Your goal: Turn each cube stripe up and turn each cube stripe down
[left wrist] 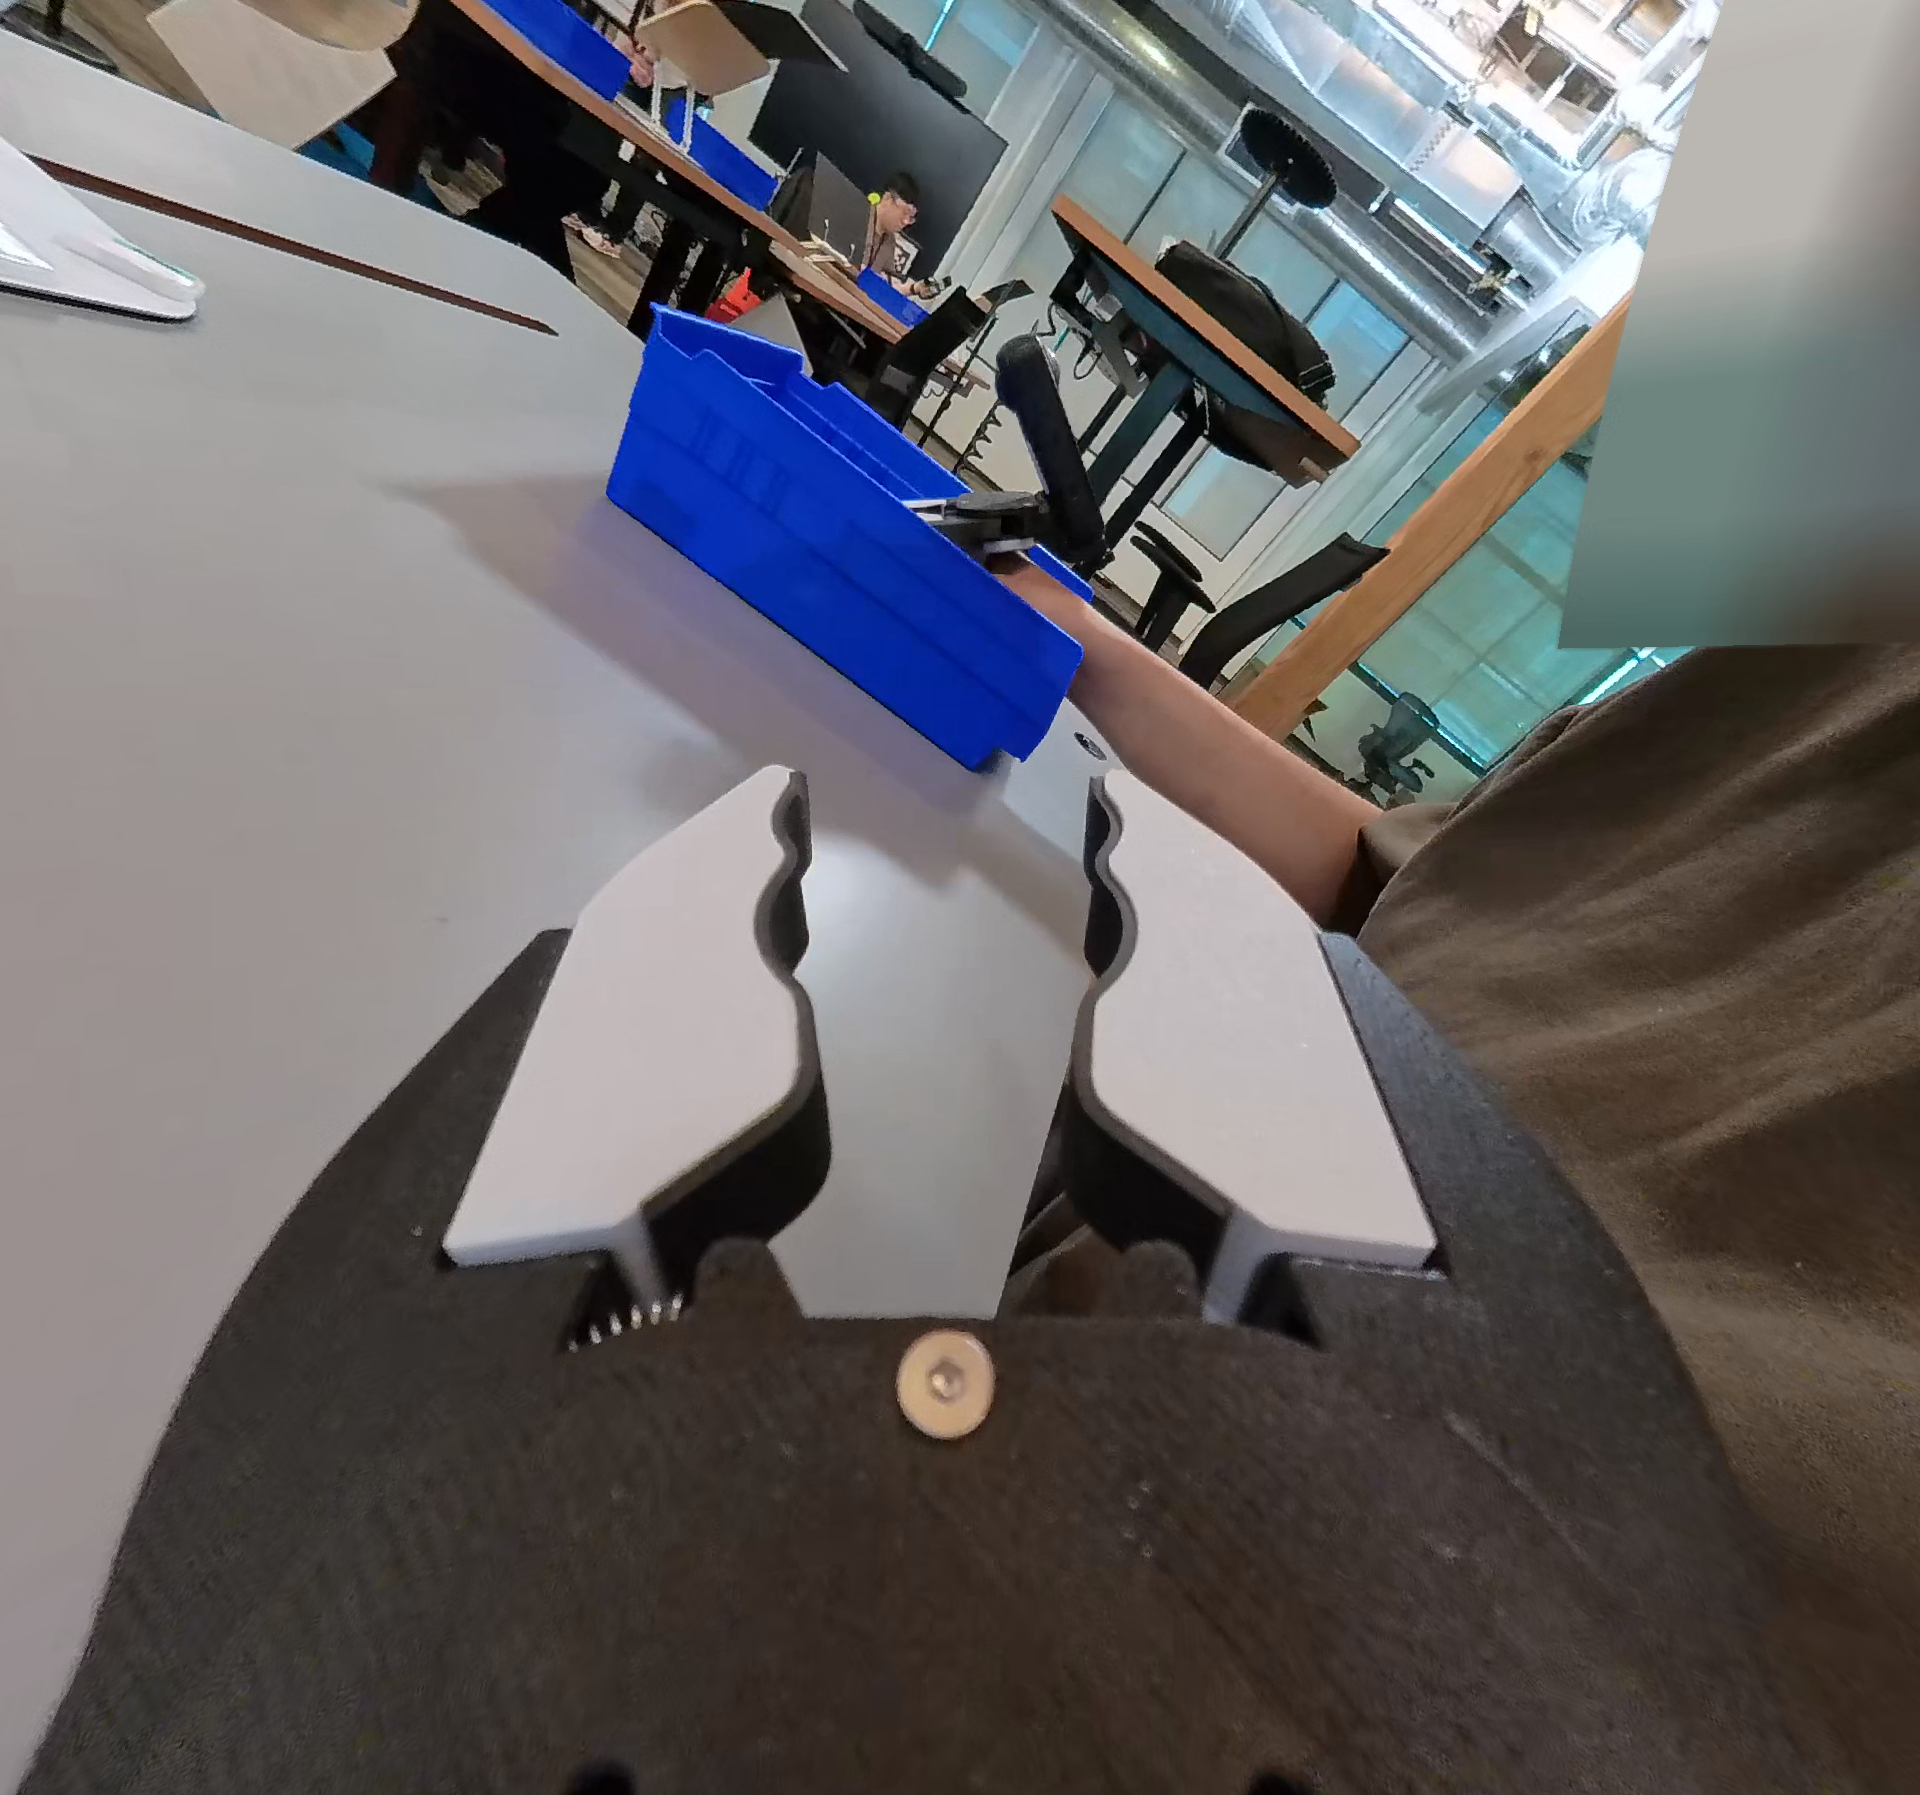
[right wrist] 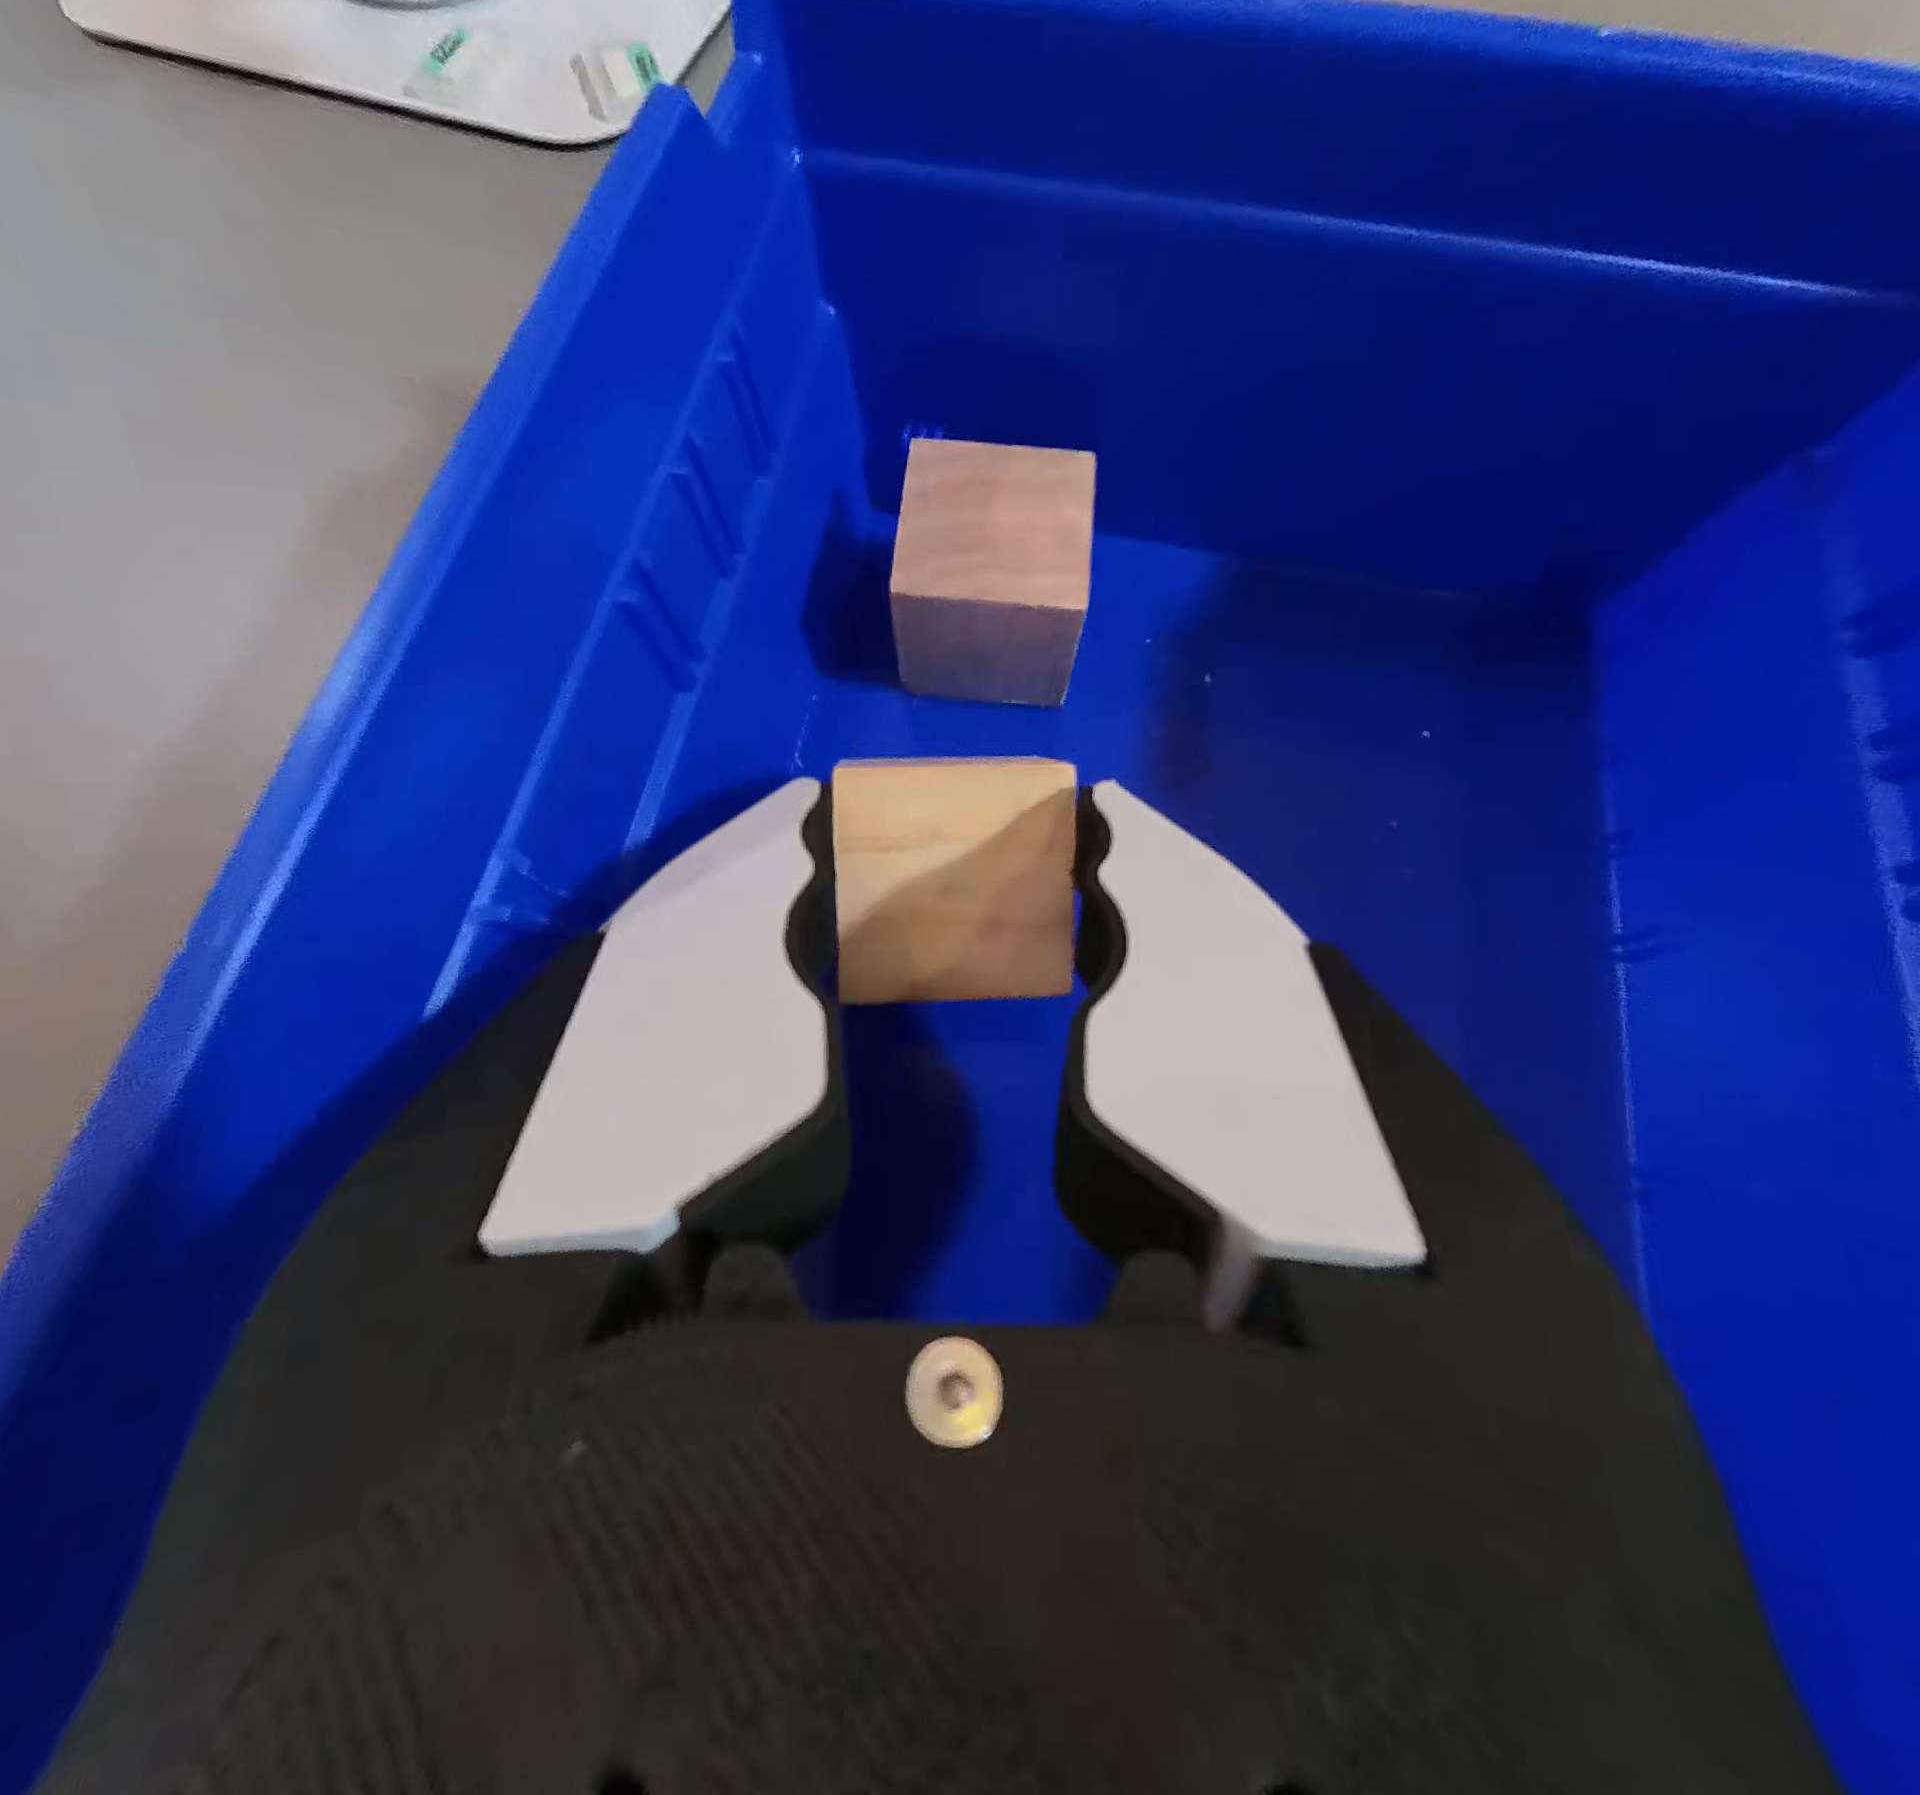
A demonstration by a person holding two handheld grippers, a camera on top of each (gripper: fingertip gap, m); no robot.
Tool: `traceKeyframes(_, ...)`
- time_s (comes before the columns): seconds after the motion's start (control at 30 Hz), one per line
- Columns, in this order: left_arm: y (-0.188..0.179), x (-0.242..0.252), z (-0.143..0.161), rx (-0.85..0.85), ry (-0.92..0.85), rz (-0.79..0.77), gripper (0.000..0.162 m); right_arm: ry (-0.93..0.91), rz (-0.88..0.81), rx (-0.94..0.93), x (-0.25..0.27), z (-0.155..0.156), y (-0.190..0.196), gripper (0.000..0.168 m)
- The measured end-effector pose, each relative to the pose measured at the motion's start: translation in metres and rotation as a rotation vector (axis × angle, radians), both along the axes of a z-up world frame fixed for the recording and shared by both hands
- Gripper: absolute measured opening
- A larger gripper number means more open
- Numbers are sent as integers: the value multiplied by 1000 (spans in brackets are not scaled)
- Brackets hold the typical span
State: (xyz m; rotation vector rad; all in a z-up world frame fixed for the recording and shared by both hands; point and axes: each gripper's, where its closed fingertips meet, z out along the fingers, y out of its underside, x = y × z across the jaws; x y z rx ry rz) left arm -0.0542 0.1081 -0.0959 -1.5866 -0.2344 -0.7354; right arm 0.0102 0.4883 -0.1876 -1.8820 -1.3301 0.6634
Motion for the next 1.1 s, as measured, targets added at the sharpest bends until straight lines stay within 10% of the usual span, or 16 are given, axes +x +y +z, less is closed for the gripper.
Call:
traceKeyframes(0.37, 1, -1, -5, -21, -8, -6, 51, -282, 7, -50, 25, -13, -8, 57)
traceKeyframes(1.1, 1, 0, -7, -34, 6, -5, 52, -209, -82, 80, 21, 10, 12, 37)
